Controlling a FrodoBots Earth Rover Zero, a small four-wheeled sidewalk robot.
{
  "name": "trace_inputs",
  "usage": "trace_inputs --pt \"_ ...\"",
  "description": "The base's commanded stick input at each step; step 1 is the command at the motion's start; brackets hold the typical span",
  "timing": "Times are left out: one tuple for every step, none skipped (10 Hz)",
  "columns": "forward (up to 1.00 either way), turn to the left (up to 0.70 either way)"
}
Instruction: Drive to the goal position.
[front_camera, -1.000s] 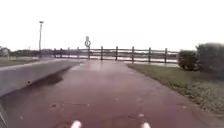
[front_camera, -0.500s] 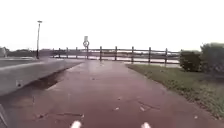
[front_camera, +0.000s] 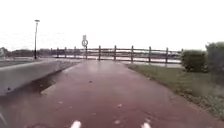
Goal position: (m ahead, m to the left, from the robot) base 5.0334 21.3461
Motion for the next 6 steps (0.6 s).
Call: trace_inputs --pt "0.5 0.0" --pt "0.5 0.0" --pt "0.5 0.0" --pt "0.5 0.0" --pt "0.5 0.0" --pt "0.5 0.28"
